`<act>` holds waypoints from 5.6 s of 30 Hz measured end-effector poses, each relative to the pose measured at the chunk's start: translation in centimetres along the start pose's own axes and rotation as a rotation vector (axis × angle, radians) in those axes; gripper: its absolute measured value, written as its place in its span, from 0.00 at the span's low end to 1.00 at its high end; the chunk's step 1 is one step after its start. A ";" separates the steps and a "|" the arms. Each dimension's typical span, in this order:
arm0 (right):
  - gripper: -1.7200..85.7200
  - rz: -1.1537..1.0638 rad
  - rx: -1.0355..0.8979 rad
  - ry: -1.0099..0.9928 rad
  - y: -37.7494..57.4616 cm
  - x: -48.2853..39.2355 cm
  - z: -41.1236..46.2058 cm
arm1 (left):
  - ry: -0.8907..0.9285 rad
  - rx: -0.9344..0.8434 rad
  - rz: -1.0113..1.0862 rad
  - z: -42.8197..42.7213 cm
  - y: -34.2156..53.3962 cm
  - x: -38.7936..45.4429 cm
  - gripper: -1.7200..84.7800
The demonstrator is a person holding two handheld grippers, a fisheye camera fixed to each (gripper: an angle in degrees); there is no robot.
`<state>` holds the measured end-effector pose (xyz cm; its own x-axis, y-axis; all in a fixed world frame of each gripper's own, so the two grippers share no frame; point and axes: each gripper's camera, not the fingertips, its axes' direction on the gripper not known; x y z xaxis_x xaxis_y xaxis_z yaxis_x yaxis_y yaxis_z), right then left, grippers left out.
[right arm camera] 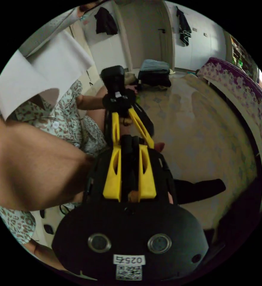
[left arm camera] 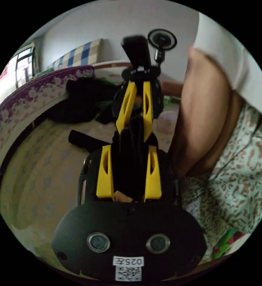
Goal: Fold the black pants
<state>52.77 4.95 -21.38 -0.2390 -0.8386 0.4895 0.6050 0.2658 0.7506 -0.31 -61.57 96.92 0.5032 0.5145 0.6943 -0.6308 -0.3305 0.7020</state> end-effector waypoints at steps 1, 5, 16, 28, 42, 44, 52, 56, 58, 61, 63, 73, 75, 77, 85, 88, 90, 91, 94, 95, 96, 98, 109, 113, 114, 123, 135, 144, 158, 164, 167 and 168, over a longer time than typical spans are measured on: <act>0.12 -0.029 -0.033 0.030 0.0 -0.7 0.2 | 0.089 -0.026 0.052 1.4 -1.0 0.1 0.14; 0.13 0.039 0.007 0.100 2.4 -1.2 -0.7 | 0.173 -0.058 -0.006 3.9 -2.5 -0.5 0.12; 0.18 0.702 0.650 0.345 21.1 -4.2 -2.6 | -0.133 -0.055 -0.468 -4.4 -13.7 -8.2 0.10; 0.21 0.918 1.039 0.608 26.4 -8.0 -3.1 | -0.902 -0.228 0.138 -17.9 -49.0 15.0 0.10; 0.28 0.784 0.995 0.990 15.5 -9.5 -6.9 | -1.317 -0.274 0.270 -23.3 -64.5 33.5 0.10; 0.28 0.841 0.928 1.117 14.4 -10.1 -7.3 | -1.321 -0.297 0.291 -22.7 -65.7 33.9 0.10; 0.29 0.720 0.802 0.876 15.8 -6.9 -11.7 | -1.192 -0.236 0.324 -22.2 -65.5 32.7 0.11; 0.07 0.605 0.799 0.310 20.1 -2.9 -13.3 | -1.058 -0.202 0.266 -24.1 -64.1 29.3 0.11; 0.05 0.642 0.780 0.147 21.9 -1.4 -15.4 | -1.016 -0.227 0.175 -25.4 -62.4 24.2 0.11; 0.05 0.607 0.547 0.151 20.7 -0.8 -20.4 | -0.984 -0.251 0.047 -27.0 -57.7 16.7 0.11; 0.05 0.579 0.361 0.130 18.7 0.0 -23.9 | -0.913 -0.256 -0.078 -28.3 -53.7 11.2 0.11; 0.10 0.412 -0.239 -0.374 7.6 30.0 -22.1 | -0.311 -0.183 -0.805 -23.4 -16.6 -19.8 0.11; 0.14 0.495 -0.251 -0.425 8.1 37.4 -15.0 | -0.333 -0.258 -0.897 -18.3 -9.0 -25.3 0.10; 0.16 0.588 -0.338 -0.513 9.4 44.0 -7.6 | -0.377 -0.412 -0.999 -12.1 -1.3 -30.8 0.10; 0.14 0.694 -0.243 -0.435 10.3 54.0 -1.8 | -0.731 -1.097 -0.784 -2.4 8.9 -39.9 0.01; 0.11 0.749 -0.195 -0.415 9.3 53.9 -5.9 | -0.801 -1.059 -0.777 -7.6 5.3 -42.4 0.01; 0.03 0.723 -0.270 -0.316 8.2 52.4 -7.9 | -0.677 -0.858 -0.926 -11.5 2.7 -43.3 0.01; 0.02 0.682 -0.327 -0.216 7.5 50.5 -8.7 | -0.580 -0.696 -0.989 -13.2 1.1 -42.9 0.01; 0.02 0.756 -0.202 -0.008 7.2 44.8 -10.1 | -0.469 -0.500 -0.989 -11.6 -1.6 -39.7 0.01; 0.02 0.795 -0.139 0.006 7.6 43.6 -10.2 | -0.478 -0.487 -0.971 -10.5 -1.8 -38.9 0.01; 0.02 0.879 -0.014 0.012 8.8 41.2 -10.0 | -0.527 -0.481 -0.927 -8.1 -1.9 -37.5 0.01; 0.04 1.024 0.080 0.058 11.3 38.0 -8.8 | -0.624 -0.500 -0.895 -4.1 -0.6 -36.2 0.01; 0.01 1.313 -0.104 0.427 18.8 29.2 -1.6 | -0.723 -0.893 -0.837 -1.3 9.3 -39.0 0.01; 0.01 1.226 -0.184 0.528 14.4 25.7 0.9 | -0.643 -0.882 -1.028 -6.9 14.2 -41.6 0.01; 0.01 1.225 -0.186 0.562 13.2 24.5 1.7 | -0.659 -0.942 -1.008 -7.5 15.1 -41.8 0.01; 0.04 1.102 0.011 0.522 14.5 22.5 -3.5 | -0.477 -0.287 -0.817 -13.6 5.4 -41.0 0.01; 0.14 1.379 0.094 0.218 26.3 29.8 -7.7 | -0.093 -0.634 -0.111 3.8 -2.2 -41.1 0.10; 0.07 1.281 -0.027 0.473 23.2 26.8 -10.1 | -0.052 -0.681 -0.103 2.1 -0.2 -40.6 0.06; 0.07 1.109 0.068 0.425 25.8 29.3 -14.3 | -0.358 -0.621 -0.264 -4.5 -0.5 -36.3 0.03; 0.12 1.189 0.180 0.275 32.6 33.4 -11.5 | -0.380 -0.630 -0.647 -4.5 2.3 -39.7 0.06; 0.15 1.258 0.232 0.246 34.5 32.0 -12.2 | -0.645 -0.537 -0.689 -12.0 3.3 -35.5 0.02; 0.15 1.300 0.259 0.176 35.4 31.3 -12.0 | -0.723 -0.509 -0.736 -15.0 4.6 -33.6 0.02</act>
<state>75.82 -17.63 15.17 0.5092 0.0459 0.8594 0.1520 0.9781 -0.1423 -28.94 -68.51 74.46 0.9661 -0.1784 0.1866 -0.1262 0.3044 0.9441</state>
